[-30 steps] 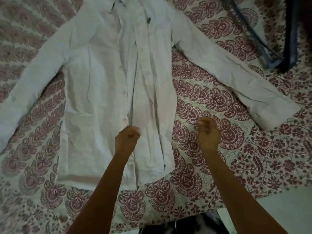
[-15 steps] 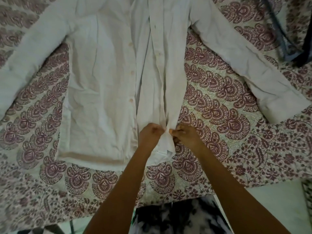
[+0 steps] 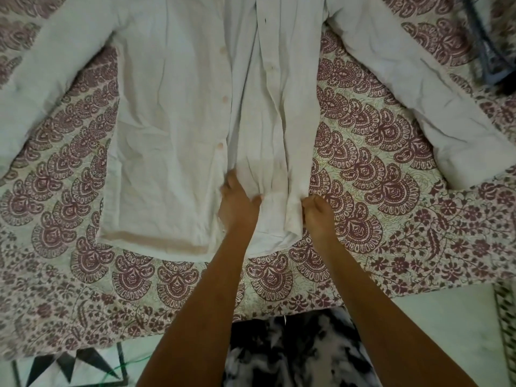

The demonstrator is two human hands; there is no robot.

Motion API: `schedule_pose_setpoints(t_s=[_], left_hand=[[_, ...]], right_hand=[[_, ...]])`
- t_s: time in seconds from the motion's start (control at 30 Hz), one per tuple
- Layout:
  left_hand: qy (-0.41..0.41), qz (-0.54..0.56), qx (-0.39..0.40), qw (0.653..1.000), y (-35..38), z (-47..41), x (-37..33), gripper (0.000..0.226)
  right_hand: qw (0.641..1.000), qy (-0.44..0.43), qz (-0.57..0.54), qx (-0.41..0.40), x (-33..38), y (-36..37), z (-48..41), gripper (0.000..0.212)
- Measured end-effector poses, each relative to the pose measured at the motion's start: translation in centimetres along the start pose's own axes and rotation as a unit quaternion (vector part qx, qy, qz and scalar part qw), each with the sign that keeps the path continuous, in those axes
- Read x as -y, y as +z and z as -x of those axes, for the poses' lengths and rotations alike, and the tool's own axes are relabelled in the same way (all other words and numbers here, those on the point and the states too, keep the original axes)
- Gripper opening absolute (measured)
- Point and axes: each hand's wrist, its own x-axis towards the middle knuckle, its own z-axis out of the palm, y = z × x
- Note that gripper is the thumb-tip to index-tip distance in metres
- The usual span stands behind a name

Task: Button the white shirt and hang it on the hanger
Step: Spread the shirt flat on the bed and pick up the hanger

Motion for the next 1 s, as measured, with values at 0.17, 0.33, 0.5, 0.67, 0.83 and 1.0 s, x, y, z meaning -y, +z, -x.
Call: schedule_pose_setpoints(t_s=[0.17,0.33,0.5,0.67,0.83,1.0], left_hand=[[0.001,0.116,0.054,0.992,-2.0,-0.1,0.7,0.05],[-0.035,0.204,-0.001,0.978,-3.7,0.4,3.5,0.034],[0.087,0.034,-0.135,0.986,-2.3,1.0,4.7,0.035],[0.169,-0.099,0.042,0.98,1.0,2.2,1.6,0.066],[0.158,-0.143,0.022,0.977,2.2,1.5,0.7,0.045],[0.103,-0.007,0.024,0.994,-0.2,0.4,2.4,0.01]], right_hand=[[0.995,-0.041,0.081,-0.043,-0.3,-0.2,-0.4,0.019],[0.991,-0.09,0.082,-0.048,-0.4,-0.8,-0.8,0.008],[0.991,-0.072,0.106,0.026,-0.5,-0.4,-0.4,0.012],[0.983,-0.083,0.161,0.015,-0.6,-0.5,-0.6,0.012],[0.96,-0.157,0.23,0.008,-0.6,-0.7,0.2,0.013],[0.949,-0.204,0.236,-0.036,-1.3,-0.5,0.7,0.023]])
